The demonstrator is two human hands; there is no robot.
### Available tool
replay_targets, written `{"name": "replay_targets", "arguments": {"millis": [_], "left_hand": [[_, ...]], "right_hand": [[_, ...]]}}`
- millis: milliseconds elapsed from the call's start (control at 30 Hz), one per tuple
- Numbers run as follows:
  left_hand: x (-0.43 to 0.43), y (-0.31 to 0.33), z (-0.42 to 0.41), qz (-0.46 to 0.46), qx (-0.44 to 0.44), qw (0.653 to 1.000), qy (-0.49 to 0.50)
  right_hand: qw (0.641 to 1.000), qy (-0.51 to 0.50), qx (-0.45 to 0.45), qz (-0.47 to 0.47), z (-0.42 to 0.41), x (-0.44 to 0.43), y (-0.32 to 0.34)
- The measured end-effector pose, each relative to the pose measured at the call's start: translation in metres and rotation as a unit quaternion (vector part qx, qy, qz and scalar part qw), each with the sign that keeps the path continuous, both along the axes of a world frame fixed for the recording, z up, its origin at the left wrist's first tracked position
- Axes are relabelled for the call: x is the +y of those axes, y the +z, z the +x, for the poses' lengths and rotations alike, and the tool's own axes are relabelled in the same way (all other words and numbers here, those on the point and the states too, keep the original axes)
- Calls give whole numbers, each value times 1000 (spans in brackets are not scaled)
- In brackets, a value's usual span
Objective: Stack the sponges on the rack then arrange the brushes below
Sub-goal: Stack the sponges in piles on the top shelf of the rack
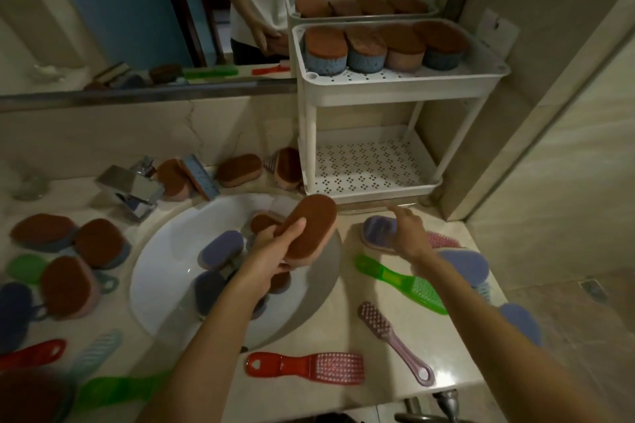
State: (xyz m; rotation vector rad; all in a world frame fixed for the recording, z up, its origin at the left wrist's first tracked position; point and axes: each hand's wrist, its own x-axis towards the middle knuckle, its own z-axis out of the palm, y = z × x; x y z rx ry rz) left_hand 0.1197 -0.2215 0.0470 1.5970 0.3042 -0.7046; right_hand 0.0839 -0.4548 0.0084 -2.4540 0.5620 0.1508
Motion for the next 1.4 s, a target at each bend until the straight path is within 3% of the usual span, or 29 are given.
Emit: {"name": "replay_targets", "arguments": {"millis": [67,167,367,467,567,700,800,967,1167,1400], "left_hand": [[0,2,2,15,-20,1000,8],[1,3,3,35,-26,999,5],[1,4,6,44,-25,999,15],[-2,10,5,39,-31,999,4],[-6,19,3,31,-49,998,6],[-15,45,4,-3,-105,994,-9],[-28,76,9,-34,-178,983,-12],[-46,136,23,-63,-298,952,6],[-74,188,63,-47,-370,927,-28],[-110,186,117,70,-339,936,-57]], "right_hand": [[991,44,65,-105,6,-13,-17],[978,85,121,-146,12,-25,-27],[962,101,123,-222,16,-29,-34],[970,86,100,-202,14,-25,-30],[984,81,34,-156,5,-18,-26],[972,94,-159,-147,0,-12,0],[934,108,-294,-175,0,-12,34],[862,9,-445,-243,7,-27,93],[838,-93,-456,-284,37,-50,164],[882,-25,-378,-280,77,-68,190]]}}
